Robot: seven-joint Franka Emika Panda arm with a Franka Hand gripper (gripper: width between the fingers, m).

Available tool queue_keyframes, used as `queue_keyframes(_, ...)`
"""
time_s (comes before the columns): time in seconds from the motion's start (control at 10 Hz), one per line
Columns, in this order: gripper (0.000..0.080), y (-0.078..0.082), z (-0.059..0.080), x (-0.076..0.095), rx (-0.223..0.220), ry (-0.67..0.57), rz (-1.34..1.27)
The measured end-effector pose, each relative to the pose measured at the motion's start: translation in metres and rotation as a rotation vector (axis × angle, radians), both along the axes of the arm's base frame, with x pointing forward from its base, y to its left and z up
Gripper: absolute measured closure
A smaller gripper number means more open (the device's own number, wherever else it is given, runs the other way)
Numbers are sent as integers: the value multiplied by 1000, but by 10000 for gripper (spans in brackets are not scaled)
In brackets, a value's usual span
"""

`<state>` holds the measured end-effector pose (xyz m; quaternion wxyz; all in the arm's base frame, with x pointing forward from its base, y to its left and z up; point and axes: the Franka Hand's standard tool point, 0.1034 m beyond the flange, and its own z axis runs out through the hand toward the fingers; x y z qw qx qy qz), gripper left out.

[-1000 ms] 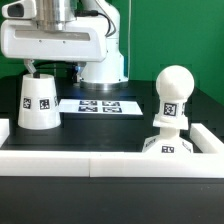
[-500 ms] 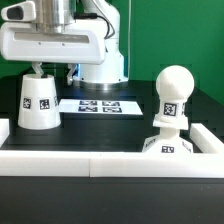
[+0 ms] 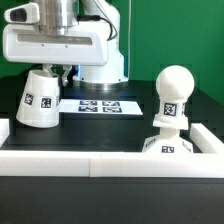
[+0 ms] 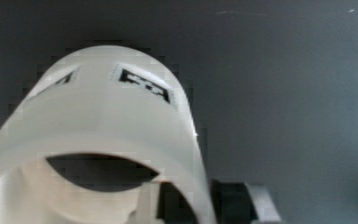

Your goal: Assemble lamp

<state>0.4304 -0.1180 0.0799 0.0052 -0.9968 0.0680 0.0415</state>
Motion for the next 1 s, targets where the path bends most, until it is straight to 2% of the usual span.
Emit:
queue_keyframes(0.2, 756, 0, 0, 0, 0, 0, 0)
queue_keyframes(0.3, 756, 5, 3, -2, 11, 19, -31)
queue_keyframes(0.5, 755, 33, 34, 7, 59, 45, -89)
queue_keyframes(0.7, 755, 55, 59, 29, 73, 46, -119)
queue_keyframes(1.0, 755, 88, 92, 77, 76, -15, -198)
